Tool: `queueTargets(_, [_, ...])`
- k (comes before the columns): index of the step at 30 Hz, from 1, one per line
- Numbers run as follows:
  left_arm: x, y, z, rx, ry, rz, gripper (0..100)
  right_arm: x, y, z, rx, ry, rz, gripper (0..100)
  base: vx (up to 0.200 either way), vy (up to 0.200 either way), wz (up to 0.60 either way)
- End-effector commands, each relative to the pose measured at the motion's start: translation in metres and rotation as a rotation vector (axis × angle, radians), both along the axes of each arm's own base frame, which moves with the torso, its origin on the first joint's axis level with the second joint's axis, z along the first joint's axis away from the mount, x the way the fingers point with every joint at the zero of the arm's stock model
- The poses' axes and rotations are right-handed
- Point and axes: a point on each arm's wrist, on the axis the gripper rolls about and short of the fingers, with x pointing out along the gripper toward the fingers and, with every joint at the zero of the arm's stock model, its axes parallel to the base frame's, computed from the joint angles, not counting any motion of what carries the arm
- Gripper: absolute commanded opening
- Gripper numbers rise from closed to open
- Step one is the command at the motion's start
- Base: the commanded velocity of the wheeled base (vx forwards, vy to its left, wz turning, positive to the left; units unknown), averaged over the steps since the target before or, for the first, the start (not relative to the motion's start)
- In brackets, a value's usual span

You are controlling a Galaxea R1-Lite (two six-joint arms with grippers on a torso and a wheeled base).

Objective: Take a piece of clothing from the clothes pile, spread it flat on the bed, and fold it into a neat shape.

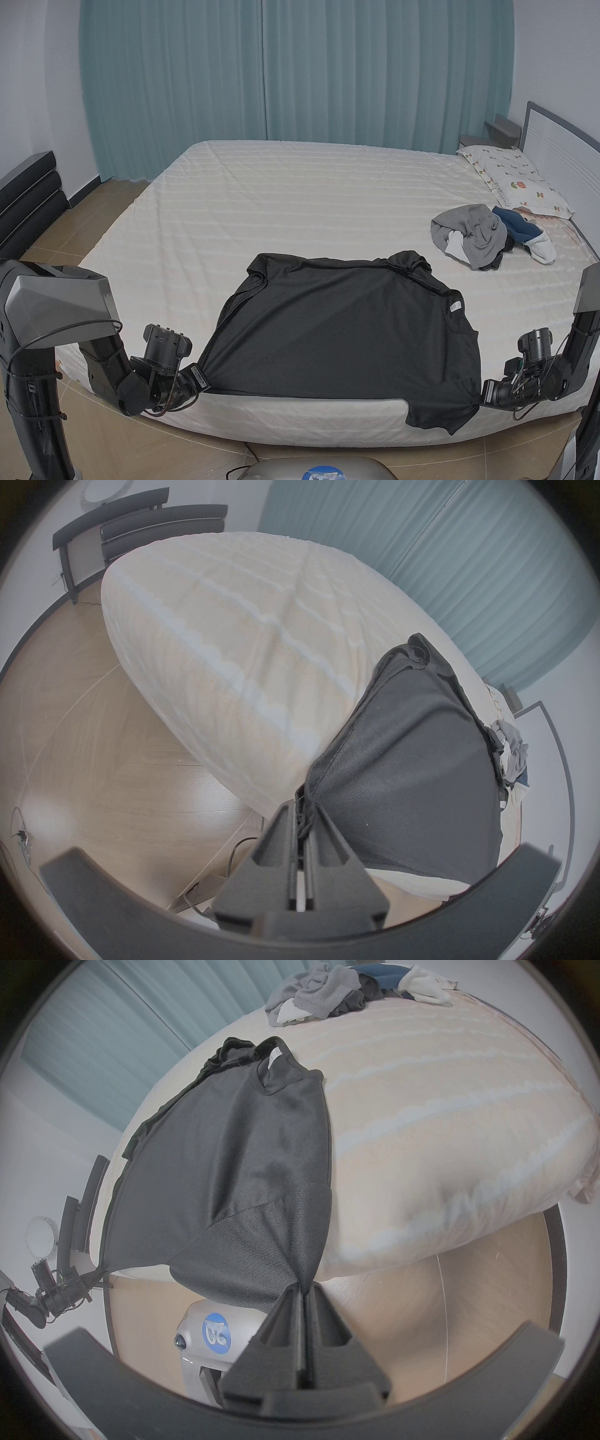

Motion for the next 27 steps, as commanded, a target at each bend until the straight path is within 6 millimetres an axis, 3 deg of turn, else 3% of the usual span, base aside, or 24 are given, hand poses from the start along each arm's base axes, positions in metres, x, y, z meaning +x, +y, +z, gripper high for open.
queueTargets(1, [-0.004, 0.0, -0.003, 0.008, 0.018, -0.005, 0, 0.001, -0.001, 0.003, -0.003, -0.014, -0.003, 0, 0.0, 0.0, 0.0])
queueTargets(5, [-0.004, -0.001, -0.003, 0.004, 0.012, -0.009, 0, 0.003, -0.002, -0.004, -0.001, 0.003, -0.004, 0, 0.0, 0.0, 0.0])
queueTargets(6, [-0.004, -0.001, -0.002, 0.002, 0.01, -0.01, 100, 0.005, -0.002, -0.004, 0.001, 0.0, -0.004, 0, 0.0, 0.0, 0.0])
queueTargets(7, [-0.004, -0.001, -0.002, 0.002, 0.01, -0.01, 100, 0.005, -0.002, -0.004, 0.001, 0.0, -0.004, 0, 0.0, 0.0, 0.0])
queueTargets(8, [-0.004, -0.002, -0.002, -0.007, 0.01, -0.016, 100, 0.009, -0.002, -0.005, 0.006, -0.015, -0.011, 100, 0.0, 0.0, 0.0])
queueTargets(16, [0.0, -0.001, 0.006, -0.033, -0.018, -0.01, 100, 0.016, -0.004, 0.012, 0.048, -0.117, -0.078, 100, 0.0, 0.0, 0.0])
queueTargets(22, [0.004, 0.002, 0.032, -0.144, -0.085, 0.011, 100, 0.025, -0.001, 0.036, 0.153, -0.206, -0.157, 100, 0.0, 0.0, 0.0])
queueTargets(27, [0.008, 0.003, 0.035, -0.172, -0.096, 0.029, 100, 0.032, 0.003, 0.047, 0.23, -0.24, -0.195, 100, 0.0, 0.0, 0.0])
